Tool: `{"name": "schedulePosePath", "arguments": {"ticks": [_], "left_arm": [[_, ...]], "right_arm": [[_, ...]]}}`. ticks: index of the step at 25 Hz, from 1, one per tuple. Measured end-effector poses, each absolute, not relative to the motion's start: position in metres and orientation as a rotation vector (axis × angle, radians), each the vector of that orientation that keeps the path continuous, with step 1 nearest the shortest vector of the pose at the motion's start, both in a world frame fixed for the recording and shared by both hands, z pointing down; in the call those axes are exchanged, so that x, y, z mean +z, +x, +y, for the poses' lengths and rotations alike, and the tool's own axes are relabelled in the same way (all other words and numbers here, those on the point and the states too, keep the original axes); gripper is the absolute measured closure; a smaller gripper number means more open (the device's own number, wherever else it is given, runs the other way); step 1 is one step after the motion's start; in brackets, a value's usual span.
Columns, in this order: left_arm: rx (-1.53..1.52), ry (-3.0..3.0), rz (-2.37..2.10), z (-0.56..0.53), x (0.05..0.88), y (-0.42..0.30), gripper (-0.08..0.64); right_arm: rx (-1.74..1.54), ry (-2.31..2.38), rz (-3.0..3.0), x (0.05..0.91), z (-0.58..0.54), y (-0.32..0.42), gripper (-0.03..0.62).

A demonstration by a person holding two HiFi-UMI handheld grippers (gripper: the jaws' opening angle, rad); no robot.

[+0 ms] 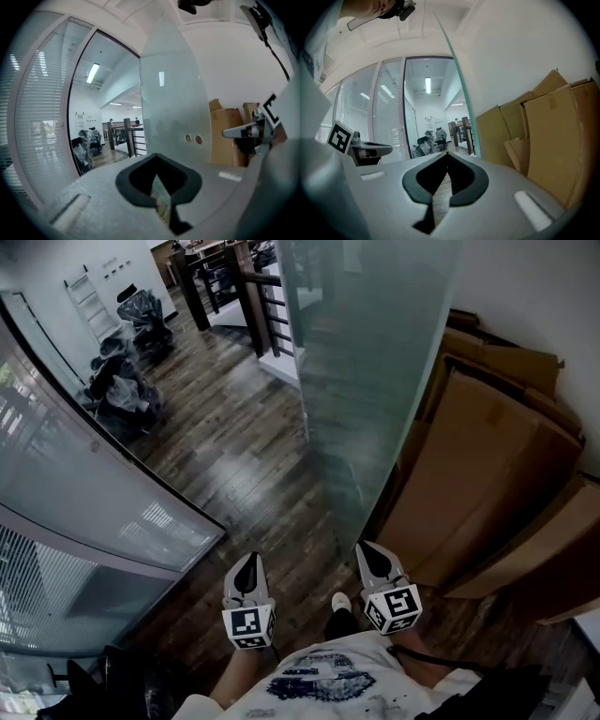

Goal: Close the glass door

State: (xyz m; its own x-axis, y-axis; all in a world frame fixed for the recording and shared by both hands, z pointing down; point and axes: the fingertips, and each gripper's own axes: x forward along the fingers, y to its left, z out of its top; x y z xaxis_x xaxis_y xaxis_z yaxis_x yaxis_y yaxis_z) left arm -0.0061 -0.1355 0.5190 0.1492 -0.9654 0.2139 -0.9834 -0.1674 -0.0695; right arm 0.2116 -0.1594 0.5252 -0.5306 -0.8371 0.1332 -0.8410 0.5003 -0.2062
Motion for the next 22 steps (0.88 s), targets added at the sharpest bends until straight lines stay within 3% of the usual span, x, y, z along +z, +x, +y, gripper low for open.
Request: {"name": "schedulePosePath", "arguments": {"ticks": [22], "left_arm": [[0.345, 2.274, -2.054, -0.212, 0.524, 0.036, 0.558]], "right_arm": [[0.406, 1.252, -2.839, 0.530, -0.219, 0.228, 0.584]]}}
